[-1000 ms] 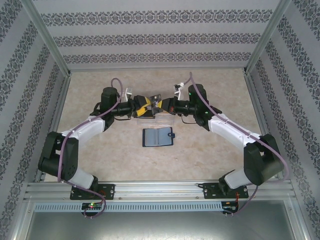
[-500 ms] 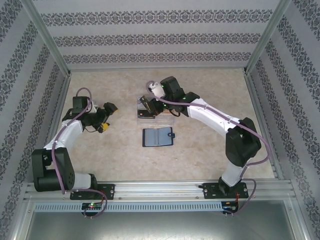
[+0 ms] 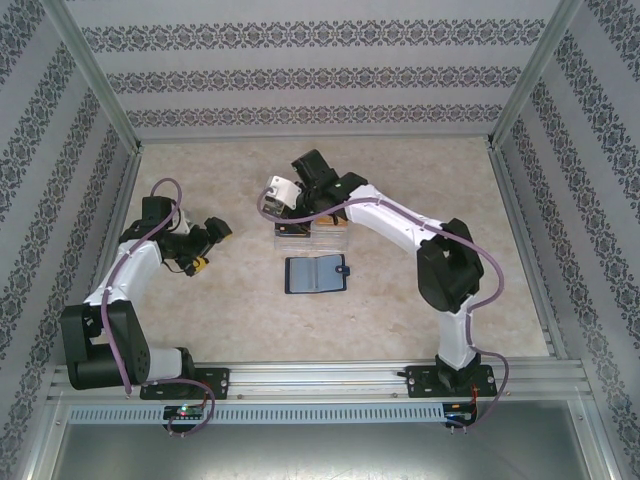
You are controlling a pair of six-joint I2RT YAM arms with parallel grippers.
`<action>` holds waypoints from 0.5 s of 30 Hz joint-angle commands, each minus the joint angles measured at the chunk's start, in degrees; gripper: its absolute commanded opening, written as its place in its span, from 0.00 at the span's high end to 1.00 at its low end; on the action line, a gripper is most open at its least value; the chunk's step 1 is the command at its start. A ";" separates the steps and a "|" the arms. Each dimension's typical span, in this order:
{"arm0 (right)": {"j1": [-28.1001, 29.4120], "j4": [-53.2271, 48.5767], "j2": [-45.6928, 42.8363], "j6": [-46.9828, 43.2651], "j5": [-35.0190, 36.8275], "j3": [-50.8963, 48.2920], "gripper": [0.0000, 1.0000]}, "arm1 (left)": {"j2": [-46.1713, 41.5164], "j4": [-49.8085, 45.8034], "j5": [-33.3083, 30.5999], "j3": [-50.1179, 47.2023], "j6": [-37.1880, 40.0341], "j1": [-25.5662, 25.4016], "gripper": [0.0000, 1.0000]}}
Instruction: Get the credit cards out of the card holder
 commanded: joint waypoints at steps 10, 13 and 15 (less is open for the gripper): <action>-0.21 -13.44 5.89 -14.34 3.78 7.61 1.00 | 1.86 -2.72 -0.81 1.57 2.20 0.74 0.01; -0.45 -14.35 6.74 -15.41 5.01 8.50 1.00 | 2.38 -2.47 -0.77 1.43 2.20 0.72 0.01; -0.63 -14.85 7.22 -15.96 4.85 9.08 1.00 | 2.73 -2.42 -0.57 1.28 2.20 0.72 0.01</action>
